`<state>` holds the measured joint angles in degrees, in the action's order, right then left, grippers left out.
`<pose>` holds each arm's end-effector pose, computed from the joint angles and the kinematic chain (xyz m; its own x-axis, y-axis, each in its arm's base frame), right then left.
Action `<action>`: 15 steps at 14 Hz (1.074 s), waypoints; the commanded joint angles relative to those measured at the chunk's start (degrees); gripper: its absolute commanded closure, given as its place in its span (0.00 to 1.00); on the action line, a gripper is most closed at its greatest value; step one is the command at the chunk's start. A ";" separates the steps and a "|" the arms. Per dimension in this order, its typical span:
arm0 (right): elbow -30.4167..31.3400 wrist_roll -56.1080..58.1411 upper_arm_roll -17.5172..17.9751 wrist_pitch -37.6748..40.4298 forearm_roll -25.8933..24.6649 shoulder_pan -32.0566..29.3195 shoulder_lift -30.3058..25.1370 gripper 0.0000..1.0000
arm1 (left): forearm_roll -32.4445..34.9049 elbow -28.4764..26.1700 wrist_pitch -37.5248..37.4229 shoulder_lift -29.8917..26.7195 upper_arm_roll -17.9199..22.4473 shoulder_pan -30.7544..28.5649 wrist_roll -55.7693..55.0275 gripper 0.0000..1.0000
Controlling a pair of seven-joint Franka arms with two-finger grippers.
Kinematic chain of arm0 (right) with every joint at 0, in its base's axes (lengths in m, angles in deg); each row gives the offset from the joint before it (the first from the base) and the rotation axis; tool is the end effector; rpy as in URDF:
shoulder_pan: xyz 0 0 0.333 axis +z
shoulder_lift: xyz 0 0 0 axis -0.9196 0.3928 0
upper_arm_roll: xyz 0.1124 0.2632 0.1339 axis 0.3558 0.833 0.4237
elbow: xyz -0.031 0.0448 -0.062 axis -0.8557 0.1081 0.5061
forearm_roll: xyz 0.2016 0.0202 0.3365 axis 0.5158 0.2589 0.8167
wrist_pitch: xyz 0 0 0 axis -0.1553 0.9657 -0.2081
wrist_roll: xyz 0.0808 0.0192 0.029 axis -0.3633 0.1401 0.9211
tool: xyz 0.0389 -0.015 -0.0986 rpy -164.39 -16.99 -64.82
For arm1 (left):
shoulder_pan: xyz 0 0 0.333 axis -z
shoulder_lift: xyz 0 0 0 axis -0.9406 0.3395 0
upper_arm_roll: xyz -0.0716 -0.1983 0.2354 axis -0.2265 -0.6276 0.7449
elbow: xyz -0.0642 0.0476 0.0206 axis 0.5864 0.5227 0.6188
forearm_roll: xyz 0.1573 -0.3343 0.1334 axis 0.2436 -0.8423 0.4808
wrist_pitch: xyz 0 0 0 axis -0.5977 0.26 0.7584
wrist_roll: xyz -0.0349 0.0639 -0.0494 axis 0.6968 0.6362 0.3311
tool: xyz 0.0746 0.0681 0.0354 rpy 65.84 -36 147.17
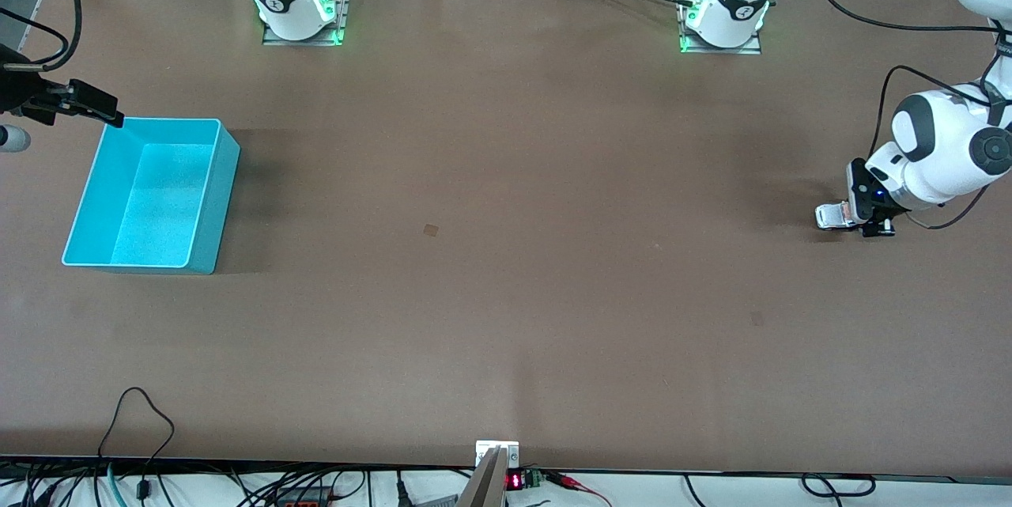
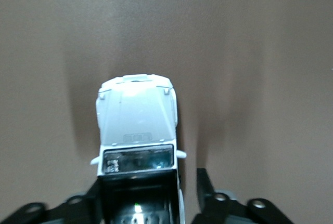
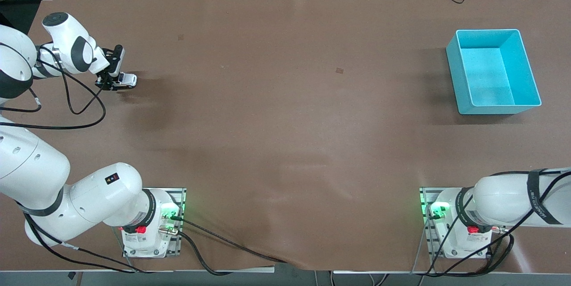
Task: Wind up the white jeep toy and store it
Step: 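Press the jeep down and drag it backward with the left gripper, then open the left gripper, releasing the jeep to roll toward the bin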
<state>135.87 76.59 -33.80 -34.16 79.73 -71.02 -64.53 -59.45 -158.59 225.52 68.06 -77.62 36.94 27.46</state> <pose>0.5461 -0.0433 0.5838 0.9916 -0.0208 -0.1280 -0.0157 -0.9991 0.0404 0.5097 0.2155 0.1751 -0.0291 -0.9984 -0.0482 -0.9974 0.0258 0.0677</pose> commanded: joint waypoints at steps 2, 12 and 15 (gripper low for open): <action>-0.62 0.37 0.27 0.82 0.76 -0.33 0.22 0.00 | 0.73 2.59 -7.52 -3.87 -3.93 -0.01 0.67 0.00; -0.62 0.37 0.27 0.82 0.67 -0.33 0.22 0.00 | -8.05 9.80 -27.05 -13.28 -5.61 9.03 0.58 0.00; -0.62 0.37 0.18 0.81 0.76 -0.33 0.22 0.00 | -10.86 12.52 -30.48 -14.86 -5.61 12.90 0.41 0.00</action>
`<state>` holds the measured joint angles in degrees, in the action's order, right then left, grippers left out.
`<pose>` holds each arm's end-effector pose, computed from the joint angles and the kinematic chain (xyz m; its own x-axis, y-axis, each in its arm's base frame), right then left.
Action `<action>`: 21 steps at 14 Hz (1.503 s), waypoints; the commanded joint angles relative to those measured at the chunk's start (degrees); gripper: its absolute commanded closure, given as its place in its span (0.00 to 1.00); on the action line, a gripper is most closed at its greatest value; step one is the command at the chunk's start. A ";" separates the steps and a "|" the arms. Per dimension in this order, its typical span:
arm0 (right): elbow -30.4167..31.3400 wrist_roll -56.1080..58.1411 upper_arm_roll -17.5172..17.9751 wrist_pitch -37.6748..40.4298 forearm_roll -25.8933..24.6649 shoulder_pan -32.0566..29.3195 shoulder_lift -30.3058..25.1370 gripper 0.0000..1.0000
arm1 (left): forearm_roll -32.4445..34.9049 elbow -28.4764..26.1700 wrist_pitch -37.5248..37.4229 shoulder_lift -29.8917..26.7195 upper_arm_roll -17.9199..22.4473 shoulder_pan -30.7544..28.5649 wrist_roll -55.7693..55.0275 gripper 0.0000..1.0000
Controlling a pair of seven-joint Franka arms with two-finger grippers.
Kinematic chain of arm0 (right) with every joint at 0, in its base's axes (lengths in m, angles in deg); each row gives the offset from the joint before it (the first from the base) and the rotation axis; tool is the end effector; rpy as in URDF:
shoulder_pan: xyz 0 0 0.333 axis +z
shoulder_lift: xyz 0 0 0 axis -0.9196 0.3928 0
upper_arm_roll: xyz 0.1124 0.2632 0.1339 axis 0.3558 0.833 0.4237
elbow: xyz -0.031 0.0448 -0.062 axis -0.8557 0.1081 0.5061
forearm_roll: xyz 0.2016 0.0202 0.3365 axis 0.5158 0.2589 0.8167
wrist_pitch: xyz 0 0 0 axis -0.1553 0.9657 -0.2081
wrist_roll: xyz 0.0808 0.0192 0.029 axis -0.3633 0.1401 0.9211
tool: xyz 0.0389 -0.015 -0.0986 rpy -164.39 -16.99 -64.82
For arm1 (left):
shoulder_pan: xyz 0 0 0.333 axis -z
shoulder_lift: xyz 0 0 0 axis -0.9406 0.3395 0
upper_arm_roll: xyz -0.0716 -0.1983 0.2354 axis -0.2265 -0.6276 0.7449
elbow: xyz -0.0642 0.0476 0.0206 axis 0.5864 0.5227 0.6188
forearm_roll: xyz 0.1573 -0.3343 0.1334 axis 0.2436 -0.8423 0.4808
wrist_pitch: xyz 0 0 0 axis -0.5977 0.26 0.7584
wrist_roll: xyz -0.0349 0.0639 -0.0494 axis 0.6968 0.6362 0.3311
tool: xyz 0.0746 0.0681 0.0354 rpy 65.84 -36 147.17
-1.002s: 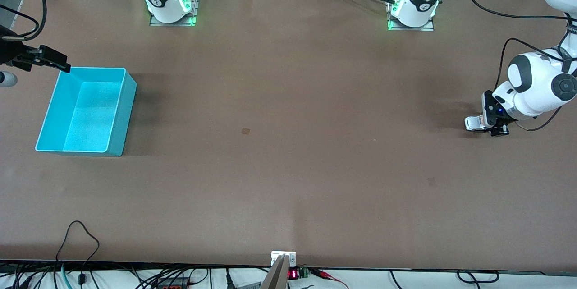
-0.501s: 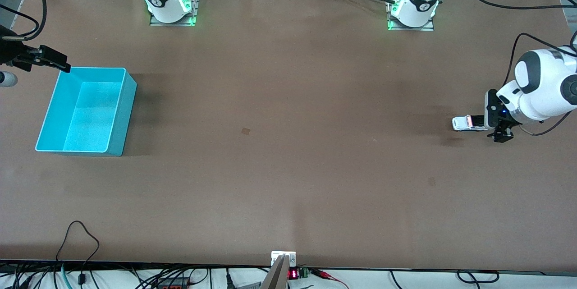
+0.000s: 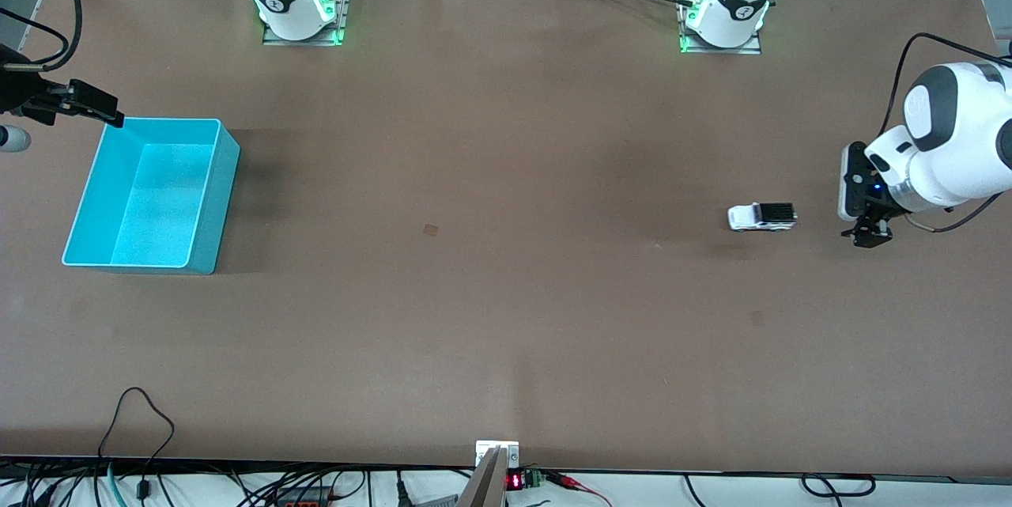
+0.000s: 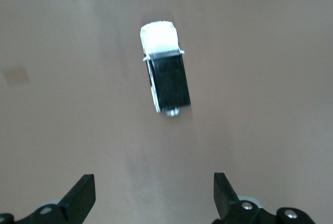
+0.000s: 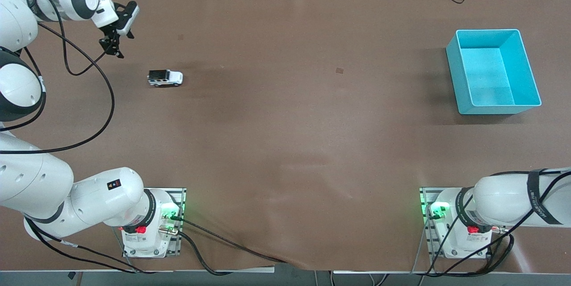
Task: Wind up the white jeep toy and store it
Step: 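Open the left gripper, releasing the jeep to roll toward the bin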
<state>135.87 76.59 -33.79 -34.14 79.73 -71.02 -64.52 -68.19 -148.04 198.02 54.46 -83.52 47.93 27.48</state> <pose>0.5461 -0.0432 0.5837 0.9915 -0.0206 -0.1286 -0.0155 -0.9991 0.0404 0.5754 0.0784 0.3463 -0.1658 -0.9860 -0.0152 -0.9795 0.1629 0.1186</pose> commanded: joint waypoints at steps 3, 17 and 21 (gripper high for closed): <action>-0.62 0.37 0.17 0.71 0.76 -0.34 0.20 0.00 | -4.24 3.73 -3.08 -2.76 0.28 4.55 -1.28 0.00; -0.71 0.37 0.17 0.80 0.67 -0.34 0.20 0.00 | -5.83 5.40 -6.15 -4.87 0.37 10.00 -52.13 0.00; -0.62 0.37 0.17 0.80 0.67 -0.34 0.20 0.00 | -5.30 6.64 -6.15 -4.70 0.55 10.45 -64.97 0.00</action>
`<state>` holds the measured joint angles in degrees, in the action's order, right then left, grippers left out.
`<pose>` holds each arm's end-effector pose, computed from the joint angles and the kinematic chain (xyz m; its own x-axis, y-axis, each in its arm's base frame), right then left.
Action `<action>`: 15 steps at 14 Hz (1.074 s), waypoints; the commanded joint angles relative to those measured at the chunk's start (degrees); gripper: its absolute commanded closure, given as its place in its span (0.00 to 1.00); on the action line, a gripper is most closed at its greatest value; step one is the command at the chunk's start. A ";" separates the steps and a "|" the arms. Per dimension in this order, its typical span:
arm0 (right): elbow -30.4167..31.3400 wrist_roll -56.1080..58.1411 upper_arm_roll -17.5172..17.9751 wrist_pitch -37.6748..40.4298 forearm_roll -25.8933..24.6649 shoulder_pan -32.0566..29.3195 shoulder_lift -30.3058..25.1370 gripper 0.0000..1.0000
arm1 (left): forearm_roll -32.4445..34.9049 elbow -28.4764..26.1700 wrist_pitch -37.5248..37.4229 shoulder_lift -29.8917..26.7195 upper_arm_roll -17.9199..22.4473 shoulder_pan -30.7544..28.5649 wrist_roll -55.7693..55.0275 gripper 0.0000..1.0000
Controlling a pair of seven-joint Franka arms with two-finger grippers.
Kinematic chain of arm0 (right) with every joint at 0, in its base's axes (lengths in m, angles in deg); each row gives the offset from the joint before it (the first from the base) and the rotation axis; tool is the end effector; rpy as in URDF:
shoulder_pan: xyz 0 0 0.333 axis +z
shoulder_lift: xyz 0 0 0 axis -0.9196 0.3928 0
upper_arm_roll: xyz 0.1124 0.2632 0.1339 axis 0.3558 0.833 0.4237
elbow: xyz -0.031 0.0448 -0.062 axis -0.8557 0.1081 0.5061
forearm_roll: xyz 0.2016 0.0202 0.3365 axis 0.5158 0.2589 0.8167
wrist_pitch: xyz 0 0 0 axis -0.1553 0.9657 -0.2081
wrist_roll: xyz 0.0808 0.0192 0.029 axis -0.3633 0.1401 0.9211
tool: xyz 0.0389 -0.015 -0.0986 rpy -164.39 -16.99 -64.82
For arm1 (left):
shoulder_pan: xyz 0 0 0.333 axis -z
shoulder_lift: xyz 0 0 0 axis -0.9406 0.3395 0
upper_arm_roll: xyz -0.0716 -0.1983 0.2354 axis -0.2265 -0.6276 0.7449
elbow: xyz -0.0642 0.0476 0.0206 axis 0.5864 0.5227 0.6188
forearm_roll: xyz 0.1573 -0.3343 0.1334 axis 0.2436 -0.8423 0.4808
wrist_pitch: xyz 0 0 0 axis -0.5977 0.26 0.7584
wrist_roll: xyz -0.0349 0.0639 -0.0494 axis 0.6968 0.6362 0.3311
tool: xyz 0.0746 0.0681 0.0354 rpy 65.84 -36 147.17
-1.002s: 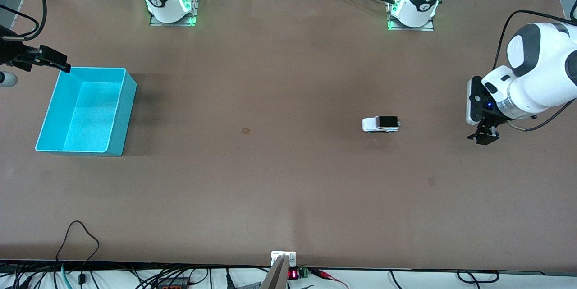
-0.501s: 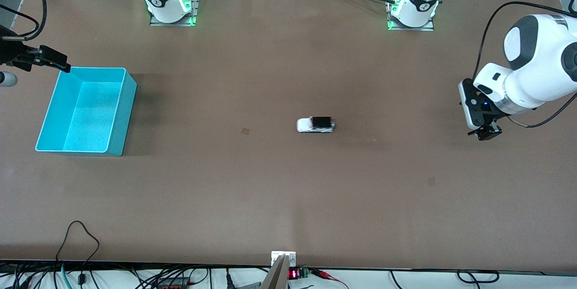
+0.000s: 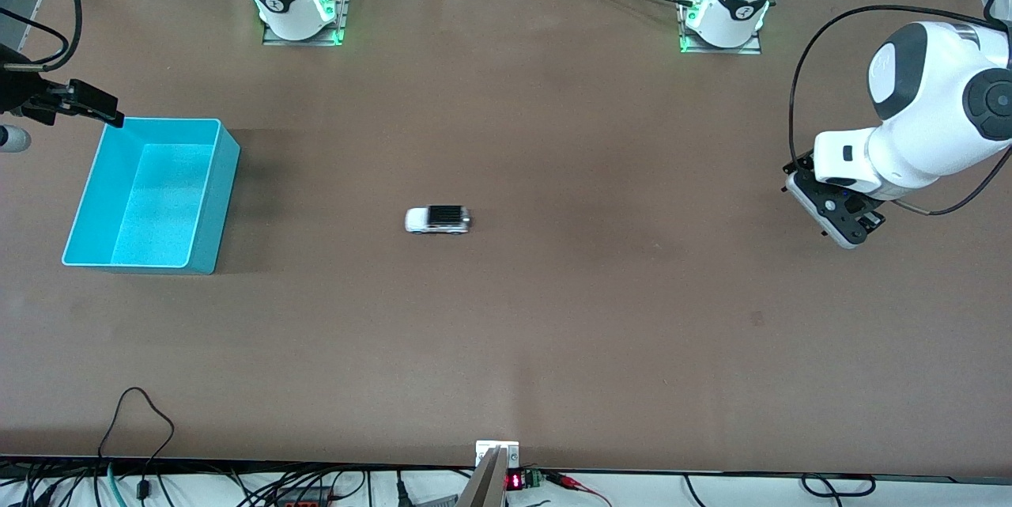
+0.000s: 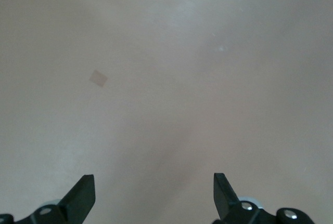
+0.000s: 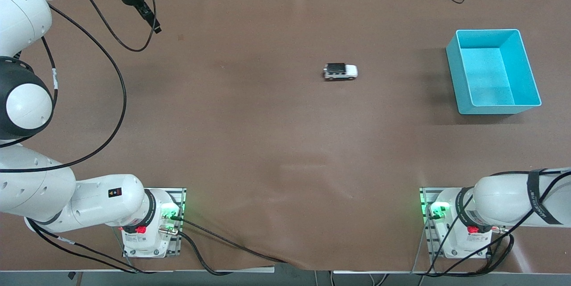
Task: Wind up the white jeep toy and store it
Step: 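Raise the left gripper away from the rolling jeep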
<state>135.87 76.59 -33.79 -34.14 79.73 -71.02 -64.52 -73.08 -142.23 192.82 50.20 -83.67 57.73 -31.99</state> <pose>0.5461 -0.0432 0.5837 0.9915 -0.0206 -0.1286 -0.0155 -0.9991 0.0404 0.5905 -0.0256 0.4268 0.6806 -0.7324 -0.0185 -0.7320 -0.6809 0.0248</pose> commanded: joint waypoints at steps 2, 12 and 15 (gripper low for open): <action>-0.62 0.37 0.26 0.79 0.76 -0.34 0.20 0.00 | -0.33 1.26 -0.95 -0.35 0.96 0.65 -9.38 0.00; -0.71 -0.16 0.26 0.70 0.67 -0.16 0.29 0.00 | -0.76 6.45 -1.13 -0.53 1.92 0.56 -38.13 0.00; -0.80 -0.16 0.26 0.70 0.67 -0.07 0.55 0.00 | -0.85 7.94 -1.22 -0.44 3.51 0.74 -39.36 0.00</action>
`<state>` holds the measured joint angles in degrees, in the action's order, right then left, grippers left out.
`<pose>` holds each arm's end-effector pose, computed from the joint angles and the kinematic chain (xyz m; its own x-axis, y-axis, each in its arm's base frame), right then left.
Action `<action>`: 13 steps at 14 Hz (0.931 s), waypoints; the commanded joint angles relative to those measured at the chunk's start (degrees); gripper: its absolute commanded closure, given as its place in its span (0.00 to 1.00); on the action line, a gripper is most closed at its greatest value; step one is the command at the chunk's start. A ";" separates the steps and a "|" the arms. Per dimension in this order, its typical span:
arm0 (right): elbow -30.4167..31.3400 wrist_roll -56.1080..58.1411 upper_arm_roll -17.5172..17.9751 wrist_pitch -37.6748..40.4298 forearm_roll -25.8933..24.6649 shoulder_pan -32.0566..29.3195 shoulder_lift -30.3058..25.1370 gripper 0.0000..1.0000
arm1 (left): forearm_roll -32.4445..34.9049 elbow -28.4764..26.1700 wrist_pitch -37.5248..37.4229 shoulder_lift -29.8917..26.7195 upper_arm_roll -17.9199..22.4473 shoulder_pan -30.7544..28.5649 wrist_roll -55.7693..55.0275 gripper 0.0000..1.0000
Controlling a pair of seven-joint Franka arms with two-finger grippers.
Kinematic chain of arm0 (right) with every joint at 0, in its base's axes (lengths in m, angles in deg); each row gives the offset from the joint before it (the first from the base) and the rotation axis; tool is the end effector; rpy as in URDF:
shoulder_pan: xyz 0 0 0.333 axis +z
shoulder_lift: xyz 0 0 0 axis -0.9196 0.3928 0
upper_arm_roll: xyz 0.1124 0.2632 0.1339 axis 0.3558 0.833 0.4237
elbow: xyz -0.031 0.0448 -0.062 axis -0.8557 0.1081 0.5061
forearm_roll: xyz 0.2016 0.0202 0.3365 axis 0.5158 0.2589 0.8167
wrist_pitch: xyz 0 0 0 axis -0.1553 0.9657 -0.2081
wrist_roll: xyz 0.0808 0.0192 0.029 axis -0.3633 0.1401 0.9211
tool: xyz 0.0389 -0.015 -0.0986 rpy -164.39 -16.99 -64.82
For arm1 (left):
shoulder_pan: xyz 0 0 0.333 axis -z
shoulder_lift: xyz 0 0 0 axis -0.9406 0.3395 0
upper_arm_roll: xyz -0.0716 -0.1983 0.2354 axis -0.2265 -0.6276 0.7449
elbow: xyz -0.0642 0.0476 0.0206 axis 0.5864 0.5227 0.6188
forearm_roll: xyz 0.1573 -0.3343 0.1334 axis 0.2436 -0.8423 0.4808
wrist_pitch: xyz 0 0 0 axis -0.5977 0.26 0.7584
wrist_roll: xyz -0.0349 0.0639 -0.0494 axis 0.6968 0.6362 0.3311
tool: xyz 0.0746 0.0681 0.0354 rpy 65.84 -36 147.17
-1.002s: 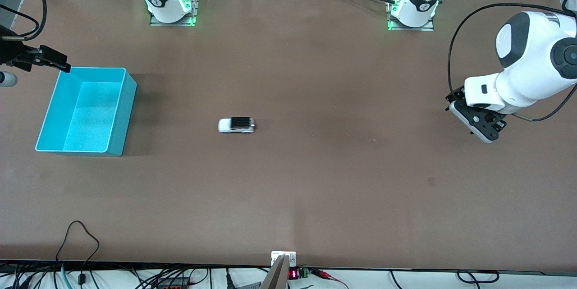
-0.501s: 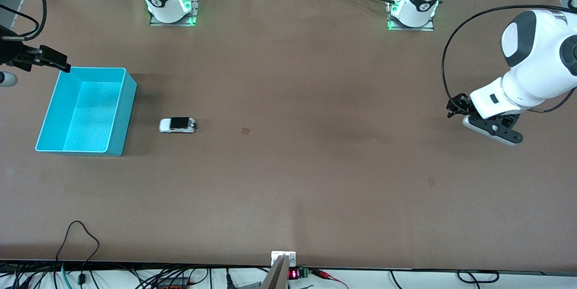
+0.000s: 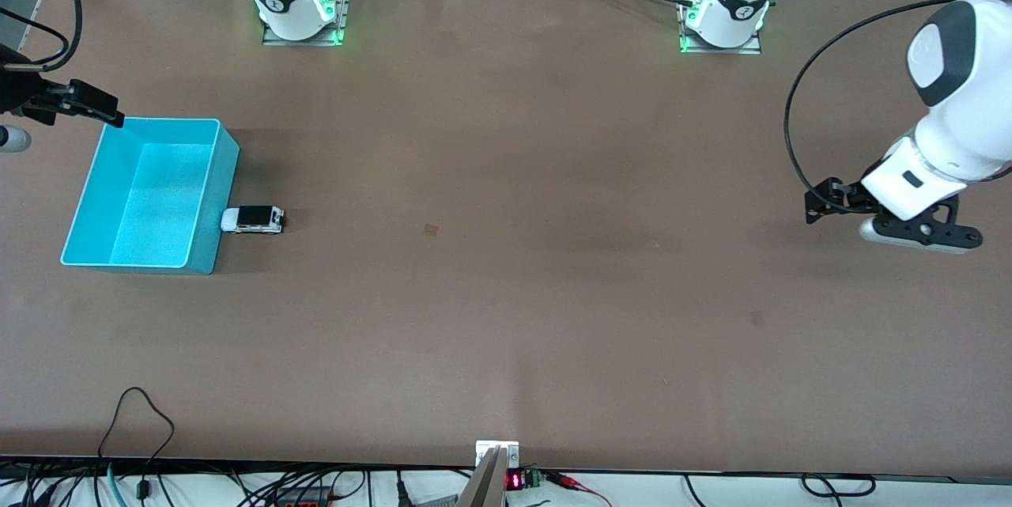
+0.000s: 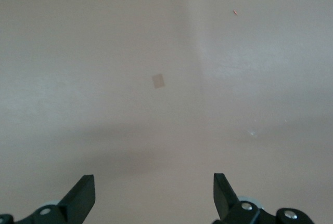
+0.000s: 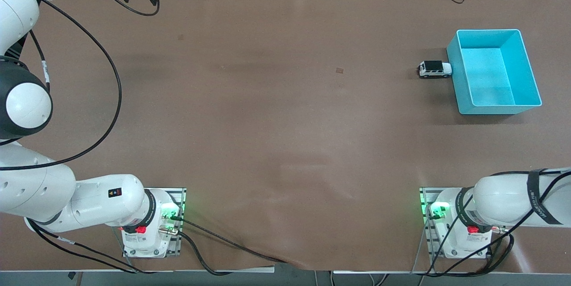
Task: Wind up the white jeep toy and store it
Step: 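Raise the left gripper away from the rolling jeep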
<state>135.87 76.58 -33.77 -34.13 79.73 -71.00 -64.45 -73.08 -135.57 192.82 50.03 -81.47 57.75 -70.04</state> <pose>0.5464 -0.0428 0.5830 0.9913 -0.0201 -0.1299 -0.0150 -0.9991 0.0403 0.6117 -0.0024 0.4831 0.9895 -0.1158 0.0864 -0.1154 -0.9933 -0.0099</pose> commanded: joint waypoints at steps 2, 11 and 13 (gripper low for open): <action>-0.89 -0.25 0.24 0.53 0.67 -0.01 0.49 0.00 | -0.86 1.99 -2.17 -0.27 2.89 2.11 -6.04 0.00; -1.33 0.10 0.59 -0.18 0.67 1.84 3.47 0.00 | -0.94 13.13 -13.31 -0.88 8.43 8.35 -8.79 0.00; -1.33 0.54 0.67 -0.09 0.50 2.45 4.61 0.00 | -2.25 16.48 -17.37 -0.80 12.37 11.96 -8.62 0.00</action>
<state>135.81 76.63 -33.18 -34.66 79.74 -69.04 -61.22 -73.23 -123.20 179.73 48.99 -73.05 66.03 -78.71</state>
